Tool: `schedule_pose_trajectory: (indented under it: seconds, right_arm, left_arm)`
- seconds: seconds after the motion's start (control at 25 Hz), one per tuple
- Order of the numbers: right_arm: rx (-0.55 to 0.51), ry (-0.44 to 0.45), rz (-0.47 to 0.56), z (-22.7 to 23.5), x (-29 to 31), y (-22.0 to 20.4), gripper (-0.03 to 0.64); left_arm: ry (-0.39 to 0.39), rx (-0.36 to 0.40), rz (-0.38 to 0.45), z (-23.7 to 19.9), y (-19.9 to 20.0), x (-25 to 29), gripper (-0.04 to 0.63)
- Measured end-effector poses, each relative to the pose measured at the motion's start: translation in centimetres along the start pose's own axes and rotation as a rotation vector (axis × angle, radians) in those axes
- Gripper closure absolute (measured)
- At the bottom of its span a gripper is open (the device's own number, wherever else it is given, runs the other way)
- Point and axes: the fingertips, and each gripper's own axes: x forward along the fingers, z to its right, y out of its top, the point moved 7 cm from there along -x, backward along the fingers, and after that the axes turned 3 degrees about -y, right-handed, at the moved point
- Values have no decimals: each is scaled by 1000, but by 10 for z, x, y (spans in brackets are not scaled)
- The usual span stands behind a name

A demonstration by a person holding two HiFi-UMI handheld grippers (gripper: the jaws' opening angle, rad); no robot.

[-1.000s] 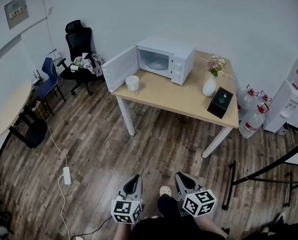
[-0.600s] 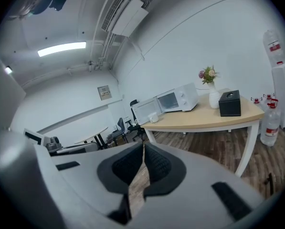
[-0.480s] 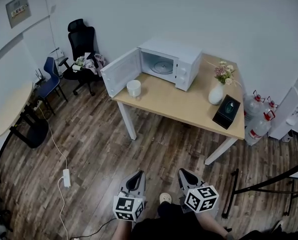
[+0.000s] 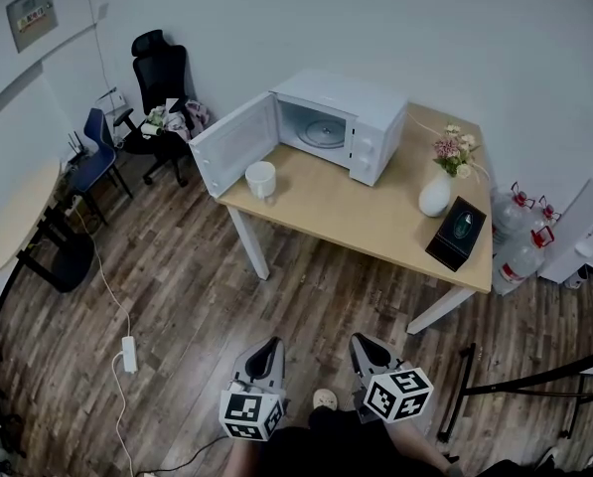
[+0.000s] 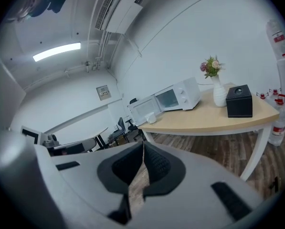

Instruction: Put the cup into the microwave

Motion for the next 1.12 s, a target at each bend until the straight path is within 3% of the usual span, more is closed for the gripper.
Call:
schedule_pose_trajectory:
  seconds: [0.4, 1.12]
  right_arm:
    - [-8, 19, -51, 30, 30, 10, 621]
    - [51, -7, -77, 38, 38, 3, 622]
  left_arm:
    - [27, -23, -14, -5, -3, 41, 581]
    - [66, -47, -51, -7, -16, 44, 581]
